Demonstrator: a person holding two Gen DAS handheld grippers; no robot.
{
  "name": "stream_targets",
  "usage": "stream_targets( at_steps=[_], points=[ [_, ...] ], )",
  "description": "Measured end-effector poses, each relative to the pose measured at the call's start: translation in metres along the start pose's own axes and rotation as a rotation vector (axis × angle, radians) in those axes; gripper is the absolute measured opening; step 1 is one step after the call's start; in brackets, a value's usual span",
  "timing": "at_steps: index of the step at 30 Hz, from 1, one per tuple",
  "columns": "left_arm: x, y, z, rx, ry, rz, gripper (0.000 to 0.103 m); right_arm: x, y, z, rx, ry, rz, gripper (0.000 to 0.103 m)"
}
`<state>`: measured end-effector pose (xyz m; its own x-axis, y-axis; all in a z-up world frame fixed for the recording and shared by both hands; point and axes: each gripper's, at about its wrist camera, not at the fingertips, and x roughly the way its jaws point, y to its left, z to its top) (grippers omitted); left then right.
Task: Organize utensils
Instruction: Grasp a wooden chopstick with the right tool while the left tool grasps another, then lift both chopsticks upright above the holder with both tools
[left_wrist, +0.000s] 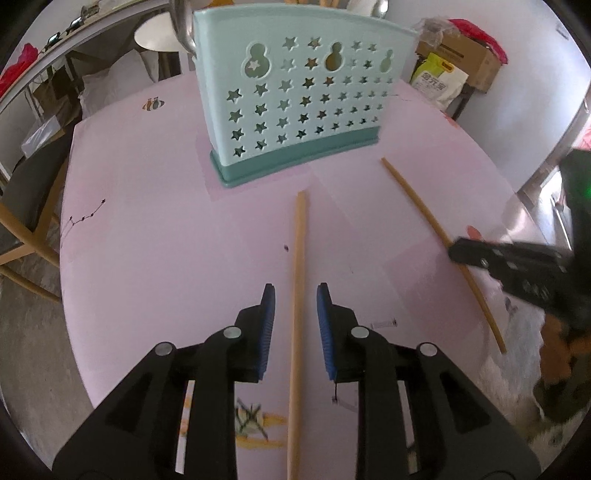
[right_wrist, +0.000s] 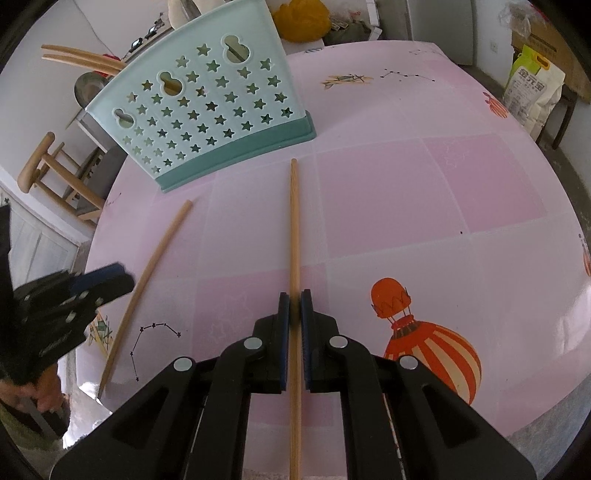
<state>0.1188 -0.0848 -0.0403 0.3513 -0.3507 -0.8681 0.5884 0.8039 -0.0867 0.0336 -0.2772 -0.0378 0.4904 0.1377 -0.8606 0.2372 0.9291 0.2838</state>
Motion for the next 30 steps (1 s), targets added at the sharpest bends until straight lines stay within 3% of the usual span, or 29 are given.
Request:
stream_targets(
  at_steps=[9,13,18,20,22,30],
  points=[
    [0.029,-0.011,0.022,0.051,0.007,0.081,0.021,0.000,0.001,0.000,-0.004,-0.001,0.005,0.006],
    [0.032,-0.010,0.029,0.037,-0.010,0.100,0.005,0.001,0.001,0.000,-0.007,0.001,0.009,0.006],
    [0.032,-0.009,0.031,0.027,-0.013,0.103,0.005,0.002,0.000,0.009,-0.035,0.025,0.031,0.008],
    [0.031,-0.010,0.030,0.024,-0.012,0.106,0.005,0.002,0.001,0.014,-0.045,0.020,0.032,0.014],
    [0.031,-0.011,0.028,0.021,-0.011,0.109,0.005,0.001,0.004,0.024,-0.067,-0.008,0.019,0.026],
    [0.029,-0.015,0.022,0.016,-0.006,0.119,0.005,0.023,0.025,0.054,-0.168,-0.027,-0.022,0.027]
  ],
)
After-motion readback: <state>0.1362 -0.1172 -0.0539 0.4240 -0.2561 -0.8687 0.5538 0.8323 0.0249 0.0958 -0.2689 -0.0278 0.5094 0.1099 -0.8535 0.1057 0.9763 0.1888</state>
